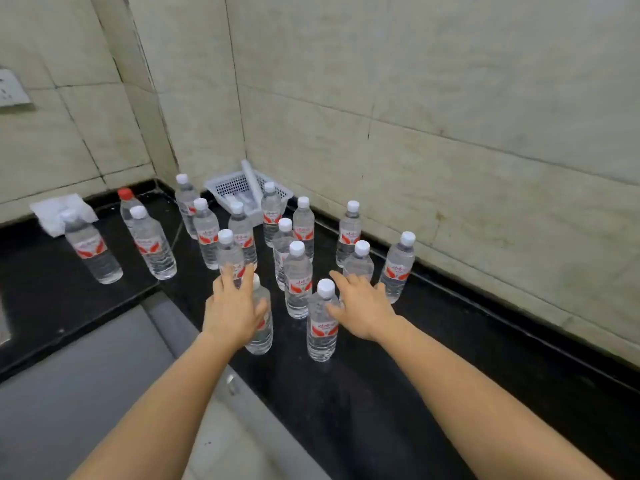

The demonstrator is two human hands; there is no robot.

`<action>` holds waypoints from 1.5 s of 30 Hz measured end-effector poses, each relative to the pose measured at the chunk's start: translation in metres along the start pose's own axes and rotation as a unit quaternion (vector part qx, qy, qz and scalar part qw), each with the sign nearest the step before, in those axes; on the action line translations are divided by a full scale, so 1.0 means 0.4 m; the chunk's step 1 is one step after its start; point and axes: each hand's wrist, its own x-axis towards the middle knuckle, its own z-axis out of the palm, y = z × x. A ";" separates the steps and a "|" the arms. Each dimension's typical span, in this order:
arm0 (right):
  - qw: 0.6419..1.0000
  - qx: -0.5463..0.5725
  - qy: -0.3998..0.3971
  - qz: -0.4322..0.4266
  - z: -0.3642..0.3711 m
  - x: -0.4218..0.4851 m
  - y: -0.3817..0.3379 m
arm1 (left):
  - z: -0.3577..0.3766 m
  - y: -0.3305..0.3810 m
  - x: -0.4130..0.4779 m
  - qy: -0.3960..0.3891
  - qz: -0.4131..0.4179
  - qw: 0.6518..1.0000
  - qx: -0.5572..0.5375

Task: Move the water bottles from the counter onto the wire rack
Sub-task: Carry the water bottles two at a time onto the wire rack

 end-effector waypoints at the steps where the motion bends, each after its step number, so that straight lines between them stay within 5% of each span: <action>1: 1.000 -0.005 -0.002 -0.002 0.004 0.010 -0.007 | 0.005 -0.006 0.015 -0.011 -0.004 1.000 0.003; 11: 0.989 -0.102 0.088 -0.055 0.068 0.021 -0.013 | 0.033 -0.015 0.078 -0.002 0.027 0.999 -0.039; 19: 0.992 0.086 0.094 -0.013 0.039 -0.087 0.035 | 0.038 0.055 0.000 0.019 0.074 0.997 -0.032; 23: 0.981 0.163 0.108 0.022 -0.041 -0.197 0.133 | 0.011 0.157 -0.062 0.011 0.118 0.986 -0.117; 30: 0.962 0.210 0.147 0.097 -0.242 -0.533 0.327 | -0.062 0.481 -0.226 -0.043 0.228 0.924 -0.303; 36: 0.920 0.202 0.286 0.174 -0.455 -0.853 0.558 | -0.132 0.866 -0.392 -0.085 0.317 0.856 -0.400; 45: 0.878 0.156 0.427 0.146 -0.772 -1.303 0.956 | -0.251 1.485 -0.705 -0.066 0.370 0.768 -0.518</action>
